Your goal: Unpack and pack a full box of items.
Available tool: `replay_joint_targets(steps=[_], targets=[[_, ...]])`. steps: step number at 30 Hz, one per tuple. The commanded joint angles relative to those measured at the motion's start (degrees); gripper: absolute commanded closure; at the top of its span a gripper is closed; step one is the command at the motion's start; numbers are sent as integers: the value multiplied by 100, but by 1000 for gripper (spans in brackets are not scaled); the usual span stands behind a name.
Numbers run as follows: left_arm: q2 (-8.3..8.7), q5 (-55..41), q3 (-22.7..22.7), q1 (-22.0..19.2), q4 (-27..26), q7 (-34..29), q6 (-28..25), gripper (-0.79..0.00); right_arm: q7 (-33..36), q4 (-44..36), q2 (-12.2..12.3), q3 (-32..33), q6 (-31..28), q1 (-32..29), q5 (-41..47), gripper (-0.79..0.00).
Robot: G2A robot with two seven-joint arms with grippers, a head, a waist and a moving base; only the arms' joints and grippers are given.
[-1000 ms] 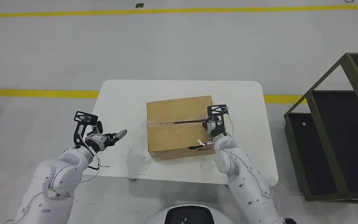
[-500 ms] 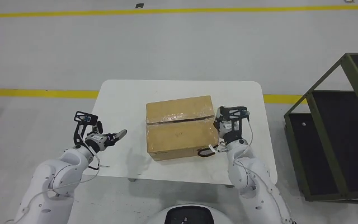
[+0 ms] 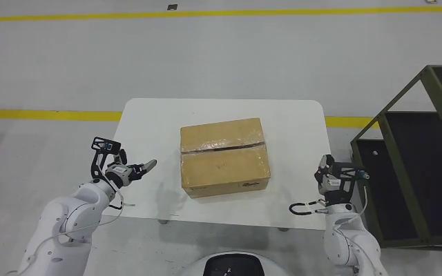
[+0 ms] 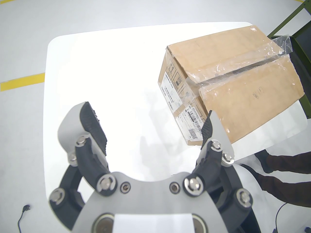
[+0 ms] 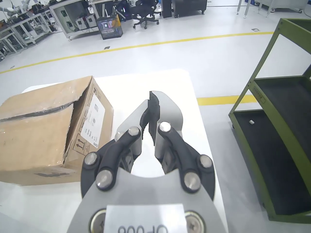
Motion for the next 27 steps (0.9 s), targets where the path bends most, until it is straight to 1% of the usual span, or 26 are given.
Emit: replay_joint_targets(steps=[1,2,3,5,6,8,9,12,15,18,27], targets=[[0,0,0,0,0,0,0,-785,0,0,0,0,0,0,0,-15],[0,0,0,0,0,0,0,-784,0,1,0,-2,0,3,0,-49],[0,0,0,0,0,0,0,-784,-2,3,0,-4,2,6,0,-128],[0,0,0,0,0,0,0,-784,-4,3,-1,-4,4,7,2,-252],[0,0,0,0,0,0,0,-785,-4,4,-1,-4,4,7,2,-330],[0,0,0,0,0,0,0,-785,-4,4,-1,-4,4,7,2,-438],[0,0,0,0,0,0,0,-785,-4,4,-1,-4,4,7,2,-505],[0,0,0,0,0,0,0,-785,-4,4,-1,-4,4,7,2,-633],[0,0,0,0,0,0,0,-785,-4,4,-1,-4,4,7,2,-733],[0,0,0,0,0,0,0,-785,-4,4,-1,-4,4,7,2,-778],[0,0,0,0,0,0,0,-784,-4,4,-1,-4,4,7,2,-785]])
